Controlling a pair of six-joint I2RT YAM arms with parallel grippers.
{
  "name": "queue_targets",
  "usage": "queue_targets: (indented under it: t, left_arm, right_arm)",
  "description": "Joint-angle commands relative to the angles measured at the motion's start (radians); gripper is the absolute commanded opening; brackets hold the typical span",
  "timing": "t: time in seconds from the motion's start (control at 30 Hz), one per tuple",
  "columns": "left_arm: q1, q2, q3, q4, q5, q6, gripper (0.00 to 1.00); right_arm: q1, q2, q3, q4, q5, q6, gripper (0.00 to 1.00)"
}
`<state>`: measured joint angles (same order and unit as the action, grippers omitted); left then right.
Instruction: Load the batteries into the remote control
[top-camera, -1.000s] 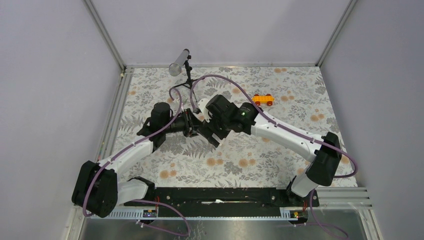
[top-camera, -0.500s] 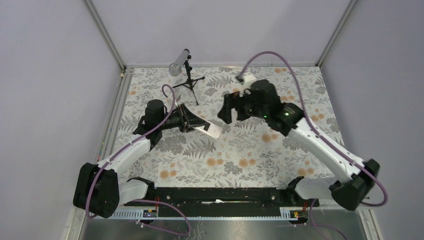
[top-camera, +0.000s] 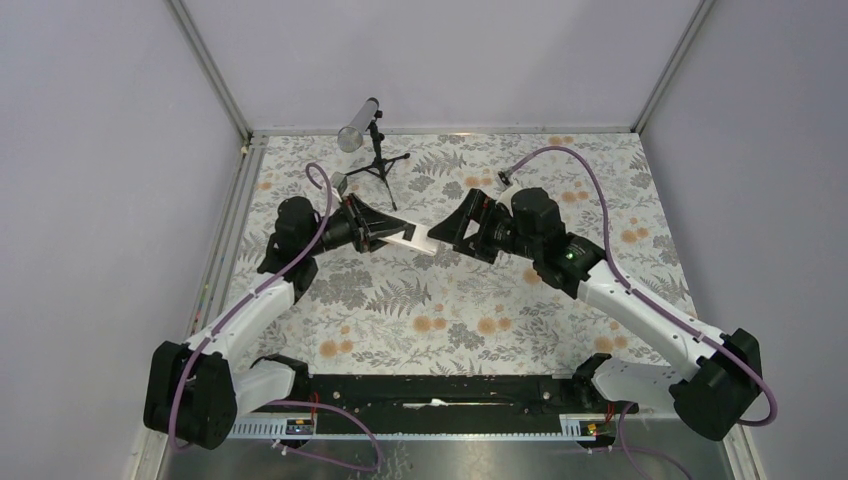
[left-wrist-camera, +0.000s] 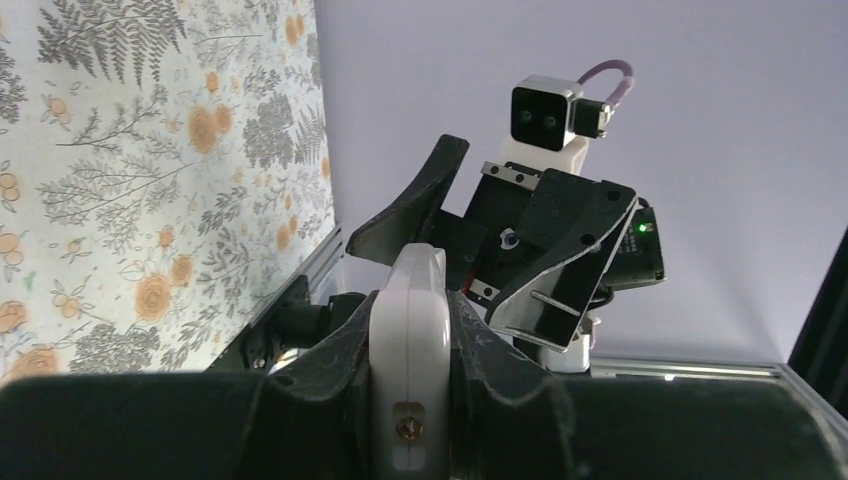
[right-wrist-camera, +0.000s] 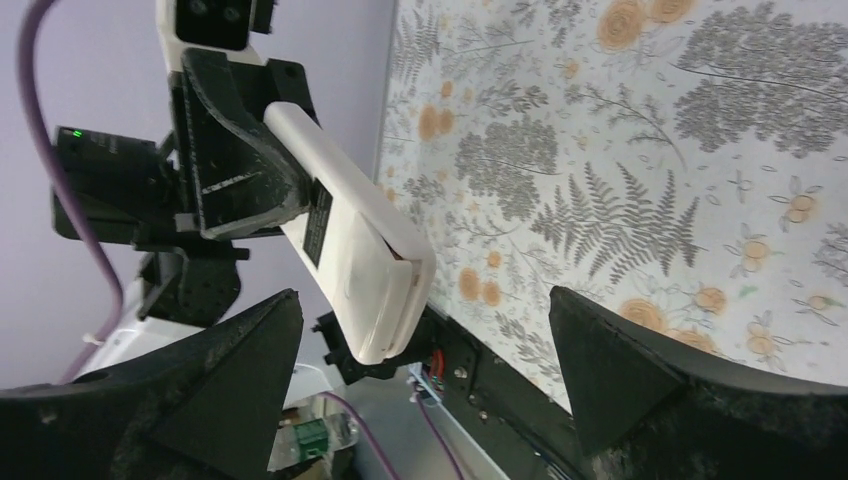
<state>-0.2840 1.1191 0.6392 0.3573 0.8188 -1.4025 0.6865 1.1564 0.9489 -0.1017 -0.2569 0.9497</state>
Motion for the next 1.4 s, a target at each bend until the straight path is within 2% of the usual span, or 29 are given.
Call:
queue_targets:
  t: [0.0, 0.13, 0.37, 0.5, 0.7, 1.0, 1.27, 1.33, 1.37]
  left_arm:
    - [0.006, -0.037, 0.049, 0.109, -0.03, -0.093, 0.0]
    - [0.006, -0.044, 0.045, 0.137, -0.032, -0.131, 0.0]
    - [0.006, -0.061, 0.038, 0.205, -0.045, -0.218, 0.0]
    - [0.006, -0.064, 0.043, 0.217, -0.048, -0.239, 0.0]
    - [0.006, -0.064, 0.041, 0.259, -0.051, -0.275, 0.0]
    - [-0.03, -0.034, 0.071, 0.352, -0.049, -0.318, 0.0]
    - [-0.075, -0.027, 0.103, 0.269, -0.052, -0.23, 0.0]
    - [-0.058, -0.035, 0.099, 0.237, -0.047, -0.208, 0.0]
    - [-0.047, -0.037, 0.098, 0.223, -0.044, -0.194, 0.0]
  right_arm:
    - [0.003, -0.002, 0.007, 0.147, -0.04, 0.107, 1.0]
    - [0.003, 0.014, -0.007, 0.206, -0.065, 0.136, 0.96]
    - [0.004, 0.033, -0.055, 0.29, -0.103, 0.185, 0.7]
    - [0.003, 0.04, -0.069, 0.32, -0.112, 0.194, 0.5]
    - [0.004, 0.054, -0.091, 0.38, -0.128, 0.227, 0.39]
    - [0.005, 0.127, -0.091, 0.512, -0.199, 0.241, 0.4]
    - [0.005, 0.177, -0.052, 0.532, -0.241, 0.217, 0.4]
    - [0.004, 0.164, -0.043, 0.511, -0.23, 0.19, 0.48]
    - [0.001, 0.153, -0.041, 0.504, -0.223, 0.177, 0.58]
